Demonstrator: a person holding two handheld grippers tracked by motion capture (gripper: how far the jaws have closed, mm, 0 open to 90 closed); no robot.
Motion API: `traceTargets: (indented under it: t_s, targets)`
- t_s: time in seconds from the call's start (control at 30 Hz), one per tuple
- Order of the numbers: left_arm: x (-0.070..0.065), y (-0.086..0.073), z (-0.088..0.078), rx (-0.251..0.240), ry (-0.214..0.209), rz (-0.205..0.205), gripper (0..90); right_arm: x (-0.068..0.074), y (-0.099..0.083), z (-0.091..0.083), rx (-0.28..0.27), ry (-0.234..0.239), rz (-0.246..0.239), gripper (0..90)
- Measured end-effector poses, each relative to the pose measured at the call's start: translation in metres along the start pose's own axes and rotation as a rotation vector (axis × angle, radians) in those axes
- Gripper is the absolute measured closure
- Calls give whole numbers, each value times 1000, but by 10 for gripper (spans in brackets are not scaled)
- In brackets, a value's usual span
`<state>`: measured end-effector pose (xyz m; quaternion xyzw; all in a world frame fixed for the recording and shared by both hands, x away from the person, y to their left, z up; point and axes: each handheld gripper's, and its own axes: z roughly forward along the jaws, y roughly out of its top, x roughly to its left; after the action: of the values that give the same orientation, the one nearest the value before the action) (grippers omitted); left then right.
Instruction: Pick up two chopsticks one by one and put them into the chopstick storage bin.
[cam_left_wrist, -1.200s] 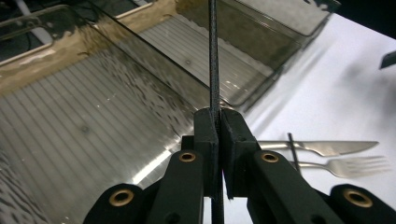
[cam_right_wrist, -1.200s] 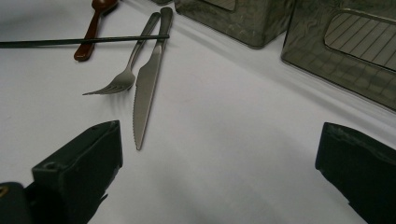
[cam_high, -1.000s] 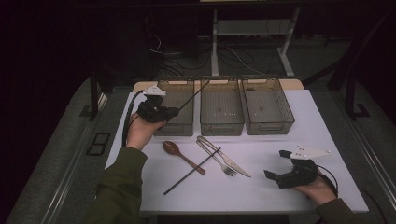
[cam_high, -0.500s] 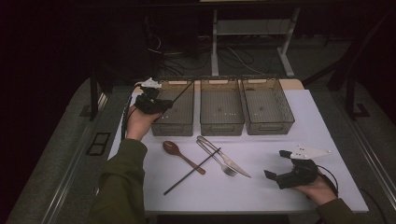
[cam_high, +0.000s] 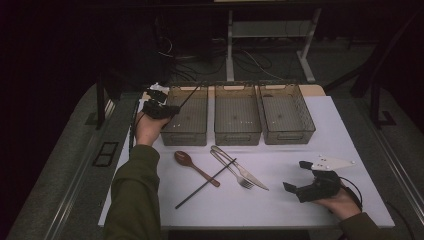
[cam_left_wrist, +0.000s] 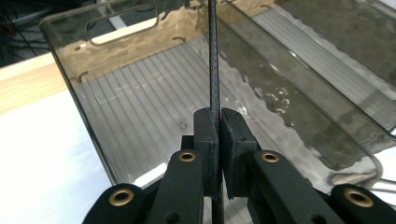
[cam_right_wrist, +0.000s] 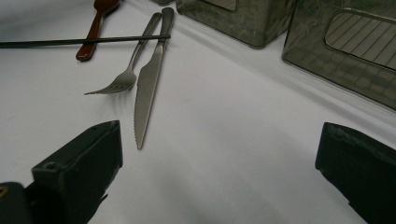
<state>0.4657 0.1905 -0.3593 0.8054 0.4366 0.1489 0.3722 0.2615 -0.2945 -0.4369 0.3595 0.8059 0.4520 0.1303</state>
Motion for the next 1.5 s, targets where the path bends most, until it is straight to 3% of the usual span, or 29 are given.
traceTargets:
  t_s: [0.6, 0.77, 1.0, 1.1, 1.37, 1.5]
  targets:
    - [3, -7, 25, 82, 15, -22, 838, 0, 0, 0, 0, 6, -2, 2]
    - [2, -7, 27, 75, 29, -27, 824, 0, 0, 0, 0, 7, -1, 2]
    - [1, -5, 25, 48, 36, -18, 724, 0, 0, 0, 1, 8, 0, 2]
    - [0, -4, 22, 40, 39, -4, 635, 0, 0, 0, 0, 8, 0, 2]
    - [-4, -1, 6, -4, -19, 6, 521, 0, 0, -1, 0, 6, 2, 2]
    - [-9, -1, -4, -26, -52, 23, 469, -1, -1, -1, -4, 28, 14, 2]
